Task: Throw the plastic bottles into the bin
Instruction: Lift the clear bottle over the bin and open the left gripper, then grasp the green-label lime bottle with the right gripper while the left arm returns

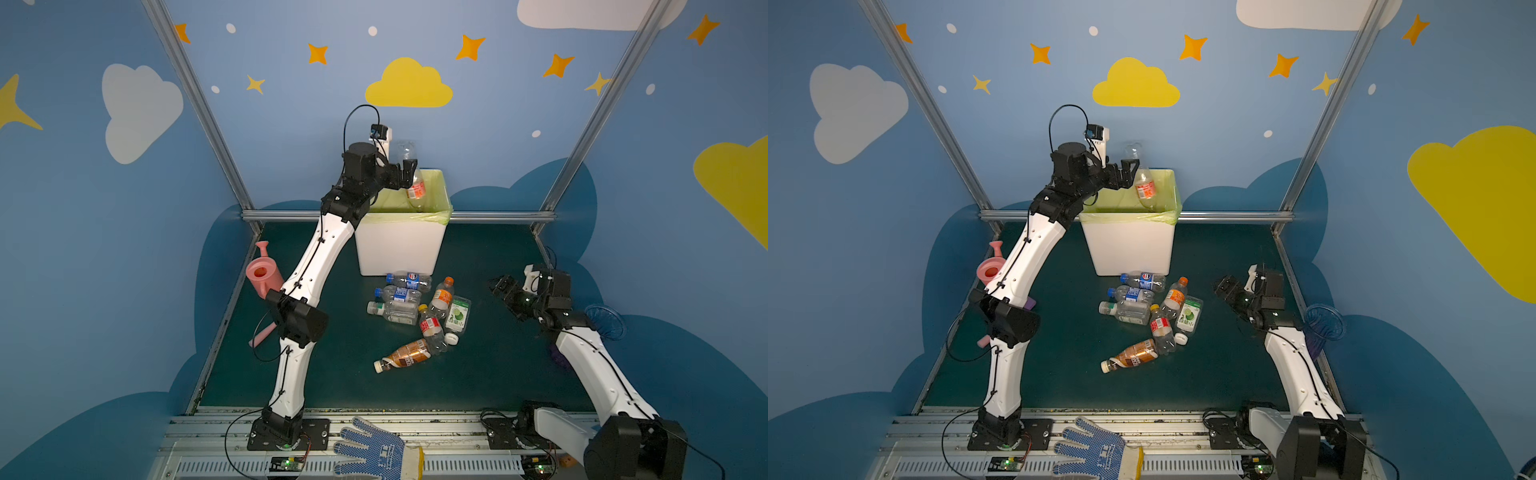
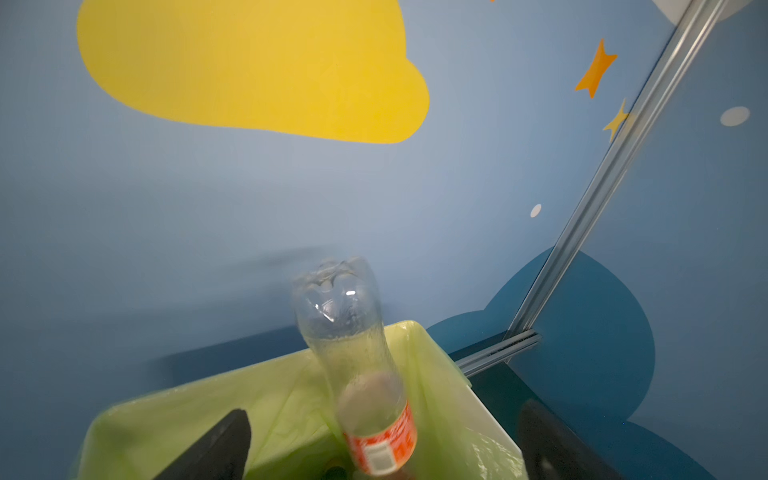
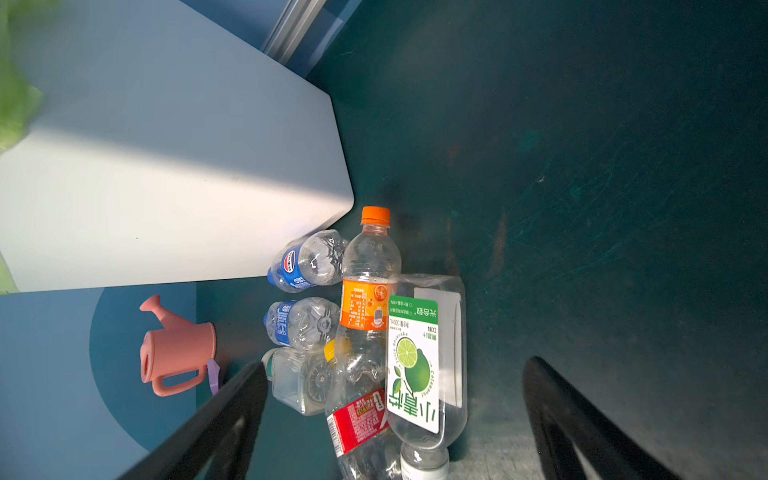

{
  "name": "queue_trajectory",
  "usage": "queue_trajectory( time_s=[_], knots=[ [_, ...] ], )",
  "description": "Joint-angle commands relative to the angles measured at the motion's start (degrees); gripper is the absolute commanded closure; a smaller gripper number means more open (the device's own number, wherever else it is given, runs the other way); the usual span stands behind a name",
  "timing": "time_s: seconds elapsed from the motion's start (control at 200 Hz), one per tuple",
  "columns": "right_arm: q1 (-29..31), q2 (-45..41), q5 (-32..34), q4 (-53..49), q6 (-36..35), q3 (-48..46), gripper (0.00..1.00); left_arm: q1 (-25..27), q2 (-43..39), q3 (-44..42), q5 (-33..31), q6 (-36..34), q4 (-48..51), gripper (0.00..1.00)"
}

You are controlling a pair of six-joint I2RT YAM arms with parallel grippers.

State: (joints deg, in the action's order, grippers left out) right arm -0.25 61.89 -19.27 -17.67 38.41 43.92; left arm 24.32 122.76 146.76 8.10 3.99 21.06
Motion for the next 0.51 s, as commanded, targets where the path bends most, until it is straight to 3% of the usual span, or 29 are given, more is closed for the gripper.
queue_trajectory(
  time_s=[0.0, 0.085, 0.26, 0.501],
  knots=[
    [0.7, -0.6, 1.7, -2.5, 0.1, -0.5, 0.06, 1.3, -11.5, -2.5, 3.1, -0.2, -7.2, 0.00],
    [1.8, 0.3, 2.9, -2.9, 1.1, -0.9, 0.06, 2.1, -17.7, -14.1, 1.8, -1.4, -10.9, 0.00],
    [4.7, 3.9, 4.6, -4.2, 2.0, 0.0, 0.06, 2.2, -32.9, -44.7, -1.6, 0.4, -31.5, 0.00],
    [8.6, 7.1, 7.2, -4.5, 3.1, 1.8, 0.06, 0.9, -46.0, -63.1, -7.3, 2.2, -29.9, 0.00]
  ],
)
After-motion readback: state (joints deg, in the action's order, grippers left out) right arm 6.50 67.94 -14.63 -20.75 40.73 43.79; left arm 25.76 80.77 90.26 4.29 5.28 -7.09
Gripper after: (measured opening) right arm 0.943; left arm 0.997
